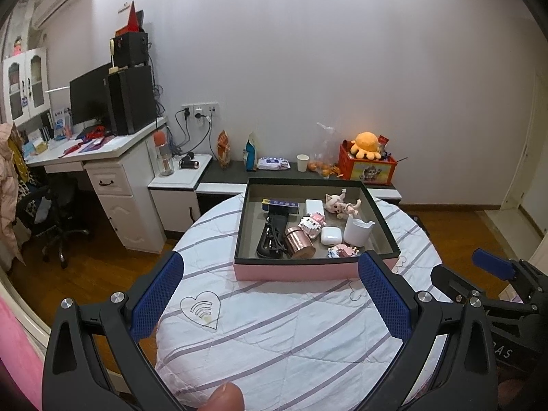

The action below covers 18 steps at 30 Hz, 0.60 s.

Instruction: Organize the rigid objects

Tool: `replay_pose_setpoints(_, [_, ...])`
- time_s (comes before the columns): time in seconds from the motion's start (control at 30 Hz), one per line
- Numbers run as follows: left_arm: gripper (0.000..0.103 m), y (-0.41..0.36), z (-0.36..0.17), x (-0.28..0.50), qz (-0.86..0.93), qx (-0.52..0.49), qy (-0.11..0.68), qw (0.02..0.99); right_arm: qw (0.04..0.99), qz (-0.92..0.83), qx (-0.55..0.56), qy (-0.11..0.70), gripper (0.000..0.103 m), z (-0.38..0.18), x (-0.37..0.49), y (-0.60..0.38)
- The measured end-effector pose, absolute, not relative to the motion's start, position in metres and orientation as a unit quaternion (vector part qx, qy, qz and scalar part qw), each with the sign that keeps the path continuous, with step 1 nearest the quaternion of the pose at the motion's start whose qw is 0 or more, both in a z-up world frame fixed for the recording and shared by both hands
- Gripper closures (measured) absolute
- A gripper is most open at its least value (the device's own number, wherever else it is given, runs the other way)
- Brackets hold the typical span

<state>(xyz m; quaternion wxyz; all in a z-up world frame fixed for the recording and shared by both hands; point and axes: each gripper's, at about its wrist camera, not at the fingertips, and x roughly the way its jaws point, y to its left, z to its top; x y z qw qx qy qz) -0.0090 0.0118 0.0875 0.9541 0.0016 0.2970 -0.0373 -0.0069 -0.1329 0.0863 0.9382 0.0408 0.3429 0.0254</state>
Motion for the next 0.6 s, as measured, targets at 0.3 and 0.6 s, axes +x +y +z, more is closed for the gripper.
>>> replay_pose_setpoints(0.3, [0.000, 0.0080, 0.0813, -0.0057, -0.036, 0.013, 0.304, 0.952, 0.937, 0.025, 0.043, 0.345, 0.020, 0.0844, -0.0063, -0.1333])
replay_pose_setpoints(0.6, [0.000, 0.0089, 0.0767, -0.0015, -0.047, 0.007, 0.316, 0.948, 0.936, 0.024, 0.044, 0.347, 0.020, 0.0824, -0.0060, -0.1338])
